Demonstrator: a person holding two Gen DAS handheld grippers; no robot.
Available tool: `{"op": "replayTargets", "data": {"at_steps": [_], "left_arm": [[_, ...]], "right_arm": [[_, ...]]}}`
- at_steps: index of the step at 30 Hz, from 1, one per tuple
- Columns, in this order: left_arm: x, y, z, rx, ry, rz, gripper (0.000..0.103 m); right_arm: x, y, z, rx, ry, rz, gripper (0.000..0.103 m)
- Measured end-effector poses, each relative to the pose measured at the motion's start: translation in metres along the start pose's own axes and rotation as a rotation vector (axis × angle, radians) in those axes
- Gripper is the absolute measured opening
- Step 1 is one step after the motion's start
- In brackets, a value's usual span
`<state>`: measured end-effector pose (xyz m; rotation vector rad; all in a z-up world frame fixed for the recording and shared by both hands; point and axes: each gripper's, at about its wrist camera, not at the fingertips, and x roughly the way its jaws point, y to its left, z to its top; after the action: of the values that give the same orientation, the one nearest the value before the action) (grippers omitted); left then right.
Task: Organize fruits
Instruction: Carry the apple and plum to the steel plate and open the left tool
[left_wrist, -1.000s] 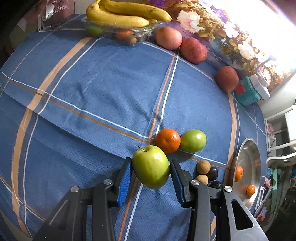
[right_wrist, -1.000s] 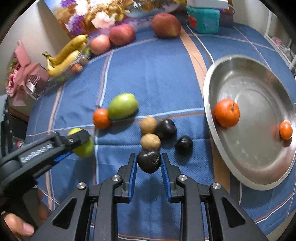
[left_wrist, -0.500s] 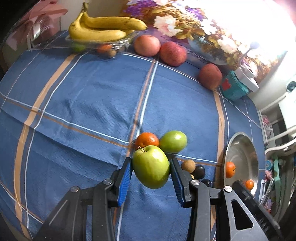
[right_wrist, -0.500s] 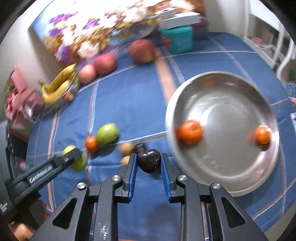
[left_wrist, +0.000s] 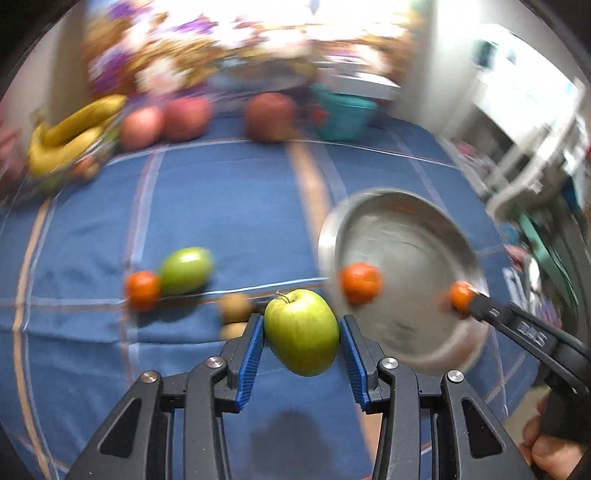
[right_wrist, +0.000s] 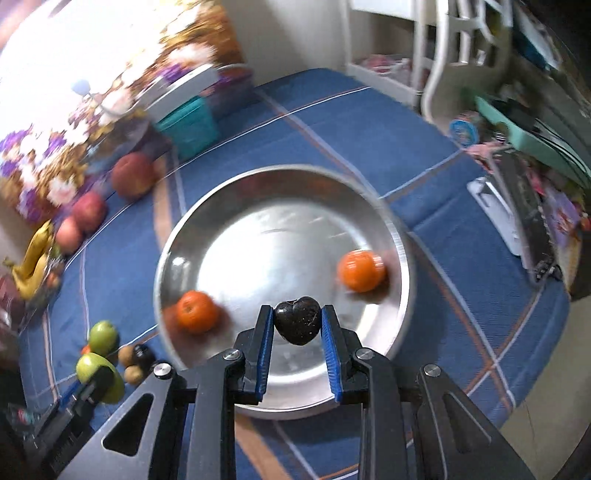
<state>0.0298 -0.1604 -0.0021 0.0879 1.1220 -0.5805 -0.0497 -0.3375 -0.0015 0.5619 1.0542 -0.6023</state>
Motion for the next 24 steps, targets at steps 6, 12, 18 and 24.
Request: {"op": "replayTargets", "data": {"at_steps": [6,12,18,24], "left_arm": [[0.01,-0.051,-0.009,0.164,-0.056,-0.027,0.044],[0.027,-0.063,-0.009,0.194,-0.065,-0.043,0.044],[0.04,-0.062,-0.014,0.208,-0.045,-0.005,0.044],[0.045,-0.059,-0.015,0.201,-0.036,0.003,0.045]], "right_arm": [[0.0,-0.009,0.004,0.026,-0.01,0.002,0.027],[0.006,-0.013,0.004,0.03,0.009,0.014,0.027],[0.016,-0.017,0.001,0.035,0.044,0.02,0.027],[0.031,-0.018,-0.004,0.032,0.098,0.017,0.027]]}}
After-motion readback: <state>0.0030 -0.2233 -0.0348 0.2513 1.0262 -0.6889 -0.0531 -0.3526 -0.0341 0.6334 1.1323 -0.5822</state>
